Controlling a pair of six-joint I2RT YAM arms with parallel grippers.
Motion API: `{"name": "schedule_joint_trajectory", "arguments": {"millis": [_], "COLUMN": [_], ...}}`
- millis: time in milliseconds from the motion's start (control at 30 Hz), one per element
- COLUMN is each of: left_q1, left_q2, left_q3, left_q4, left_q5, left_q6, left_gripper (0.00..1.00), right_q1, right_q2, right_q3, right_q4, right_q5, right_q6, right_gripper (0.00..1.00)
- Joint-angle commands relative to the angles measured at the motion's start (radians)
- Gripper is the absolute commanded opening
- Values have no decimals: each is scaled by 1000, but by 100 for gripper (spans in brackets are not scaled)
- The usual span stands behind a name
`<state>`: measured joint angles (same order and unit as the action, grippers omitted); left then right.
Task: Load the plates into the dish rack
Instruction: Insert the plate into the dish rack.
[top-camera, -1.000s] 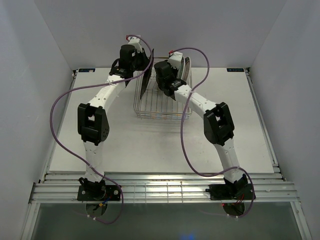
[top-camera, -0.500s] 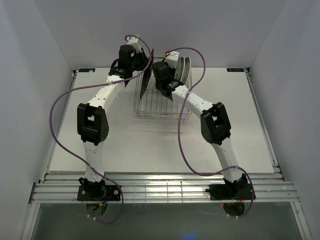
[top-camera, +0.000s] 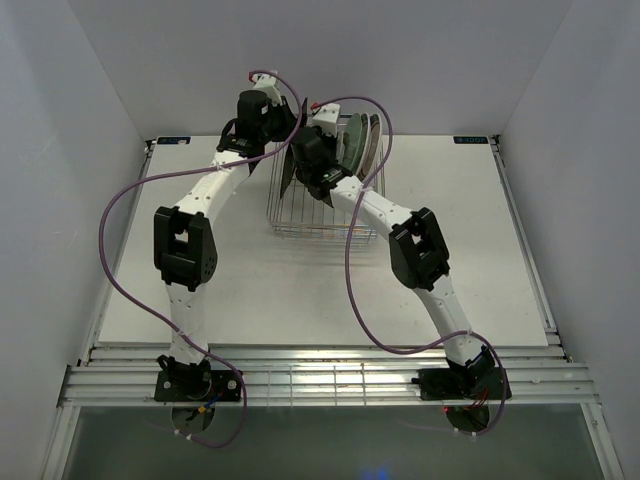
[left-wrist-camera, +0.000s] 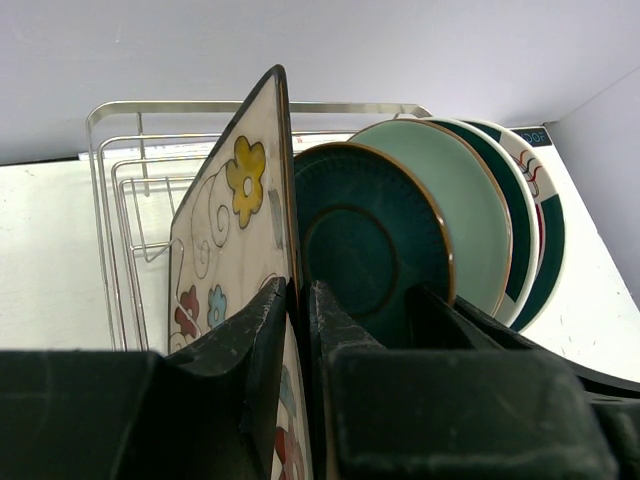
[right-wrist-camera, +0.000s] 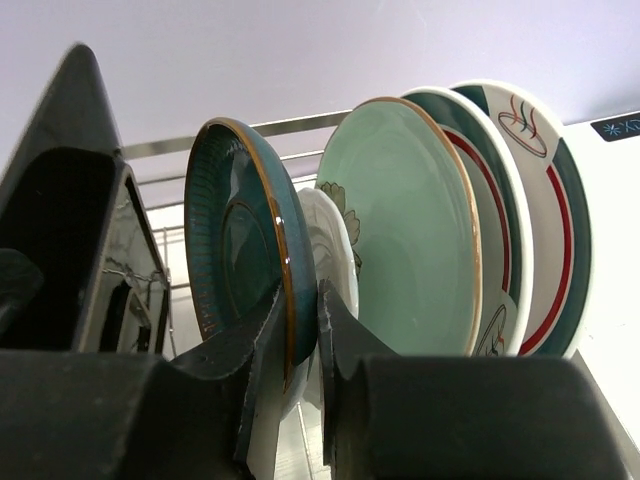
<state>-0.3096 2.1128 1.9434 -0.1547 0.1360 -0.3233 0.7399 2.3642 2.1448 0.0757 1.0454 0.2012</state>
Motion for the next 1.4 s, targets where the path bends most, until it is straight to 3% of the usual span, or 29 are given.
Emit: {"name": "schedule_joint_trajectory", "arguments": {"millis": [0,367,1367], "left_q1": [15,20,18], "left_q2": [-42,-43,-39], "left_q3": [-37,-38,-37], "left_q4": [-85,-85,-85], "left_q5": [8,8,30], "left_q6": [3,4,-5], "left_gripper": [22,22,21], "right_q1": [-2,3,36], "right_q2": [7,41,150], "right_q3": [64,67,139], "right_q4": [128,259,351], "right_q5": [68,126,146], "right_q6": [-37,-183,-298], "right_gripper": [8,8,8]}}
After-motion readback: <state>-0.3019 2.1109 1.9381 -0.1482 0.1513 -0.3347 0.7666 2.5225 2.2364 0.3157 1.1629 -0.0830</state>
